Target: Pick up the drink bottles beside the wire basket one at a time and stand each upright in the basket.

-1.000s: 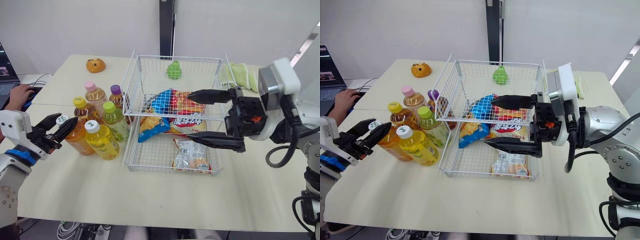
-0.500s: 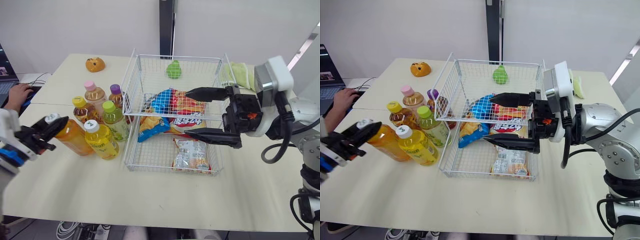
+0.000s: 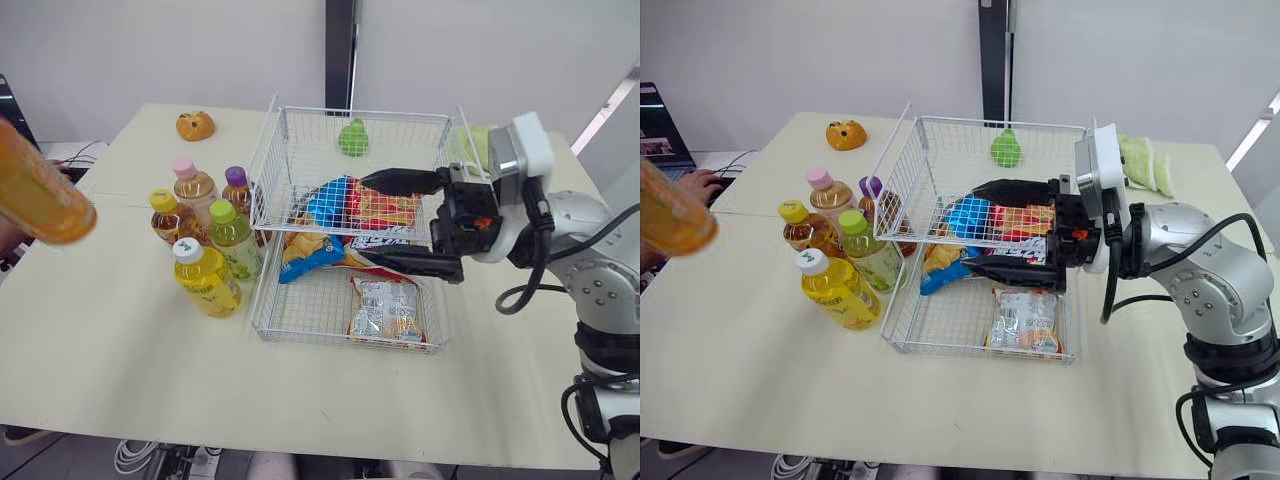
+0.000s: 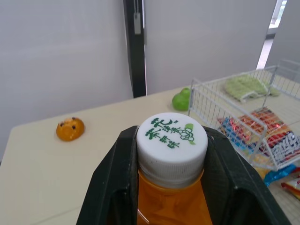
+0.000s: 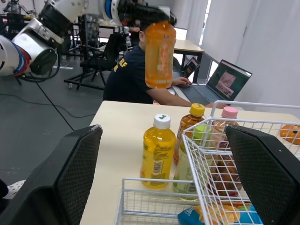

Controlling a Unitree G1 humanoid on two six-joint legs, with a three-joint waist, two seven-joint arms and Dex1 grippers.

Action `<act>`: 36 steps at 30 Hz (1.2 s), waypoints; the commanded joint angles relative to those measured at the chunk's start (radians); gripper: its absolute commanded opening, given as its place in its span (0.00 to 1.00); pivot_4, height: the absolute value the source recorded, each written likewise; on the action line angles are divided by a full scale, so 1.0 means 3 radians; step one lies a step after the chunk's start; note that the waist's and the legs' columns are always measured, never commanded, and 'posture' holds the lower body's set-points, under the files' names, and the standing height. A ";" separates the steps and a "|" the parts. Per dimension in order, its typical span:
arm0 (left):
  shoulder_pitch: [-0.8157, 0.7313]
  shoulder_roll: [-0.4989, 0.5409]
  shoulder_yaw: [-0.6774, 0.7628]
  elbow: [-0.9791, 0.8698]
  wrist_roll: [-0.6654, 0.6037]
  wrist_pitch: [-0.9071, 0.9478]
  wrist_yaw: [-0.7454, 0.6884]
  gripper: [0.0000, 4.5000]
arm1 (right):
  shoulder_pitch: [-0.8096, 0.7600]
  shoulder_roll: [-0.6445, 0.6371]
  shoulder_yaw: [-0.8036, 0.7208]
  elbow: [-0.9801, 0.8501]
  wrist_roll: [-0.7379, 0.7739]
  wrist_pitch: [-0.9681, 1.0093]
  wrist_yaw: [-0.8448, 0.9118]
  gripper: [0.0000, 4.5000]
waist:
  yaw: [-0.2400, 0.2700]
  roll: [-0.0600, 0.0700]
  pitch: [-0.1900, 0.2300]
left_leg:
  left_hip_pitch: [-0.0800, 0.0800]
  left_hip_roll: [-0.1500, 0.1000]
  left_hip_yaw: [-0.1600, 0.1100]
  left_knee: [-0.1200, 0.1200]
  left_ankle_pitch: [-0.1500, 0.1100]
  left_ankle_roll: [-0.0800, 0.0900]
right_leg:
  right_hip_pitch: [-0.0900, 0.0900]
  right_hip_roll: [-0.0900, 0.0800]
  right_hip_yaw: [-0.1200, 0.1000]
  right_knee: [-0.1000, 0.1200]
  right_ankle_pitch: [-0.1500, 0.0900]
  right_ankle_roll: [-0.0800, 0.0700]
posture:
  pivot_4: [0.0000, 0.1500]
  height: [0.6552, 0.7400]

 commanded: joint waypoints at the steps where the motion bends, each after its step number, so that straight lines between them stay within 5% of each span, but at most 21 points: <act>1: -0.0713 0.0304 -0.0648 0.0196 -0.0389 -0.0231 -0.0039 0.30 | -0.0075 0.0006 -0.0085 0.0028 -0.0125 -0.0102 -0.0071 1.00 | 0.0009 -0.0001 0.0000 | -0.0003 0.0000 -0.0004 0.0001 0.0000 0.0000 | 0.0000 0.0000 -0.0003 0.0001 0.0000 0.0000 | 1.00 1.00; 5: -0.1962 0.0064 -0.1681 0.0267 -0.0365 -0.0379 0.0003 0.30 | -0.0068 -0.0021 -0.0121 0.0041 -0.0231 -0.0109 -0.0143 1.00 | 0.0024 0.0001 0.0000 | -0.0009 -0.0001 -0.0005 0.0003 0.0000 0.0000 | -0.0003 0.0001 -0.0004 -0.0001 0.0000 0.0000 | 1.00 1.00; 9: -0.3439 -0.0821 -0.2598 0.0542 0.0218 -0.0464 -0.0064 0.30 | 0.0029 -0.0122 -0.0243 -0.0088 -0.0283 -0.0054 -0.0294 1.00 | 0.0100 0.0001 0.0002 | -0.0019 0.0000 -0.0014 0.0031 0.0001 -0.0002 | -0.0002 0.0008 -0.0005 0.0014 -0.0001 0.0002 | 1.00 1.00; 12: -0.3981 -0.1377 -0.2913 0.0871 0.0595 -0.0657 -0.0220 0.30 | 0.0122 -0.0221 -0.0353 -0.0227 -0.0265 0.0013 -0.0427 1.00 | 0.0117 0.0000 0.0002 | -0.0026 0.0000 -0.0015 0.0054 -0.0001 0.0002 | -0.0001 0.0008 -0.0002 0.0017 -0.0002 0.0004 | 1.00 1.00; 27: -0.4652 -0.3468 -0.3168 0.2428 0.1655 -0.1887 -0.0388 0.30 | 0.0686 -0.0689 -0.1221 -0.0993 -0.0008 0.0501 -0.1350 1.00 | 0.0068 0.0039 0.0028 | -0.0027 -0.0004 -0.0010 0.0051 -0.0003 0.0004 | -0.0010 0.0006 0.0009 0.0021 -0.0004 0.0008 | 1.00 1.00; 36: -0.4835 -0.4105 -0.3127 0.3270 0.2147 -0.2632 -0.0133 0.30 | 0.0985 -0.0896 -0.1704 -0.1351 0.0476 0.0773 -0.1841 1.00 | 0.0066 0.0044 0.0031 | -0.0029 -0.0006 -0.0011 0.0050 -0.0003 0.0004 | -0.0011 0.0007 0.0012 0.0020 -0.0004 0.0009 | 1.00 1.00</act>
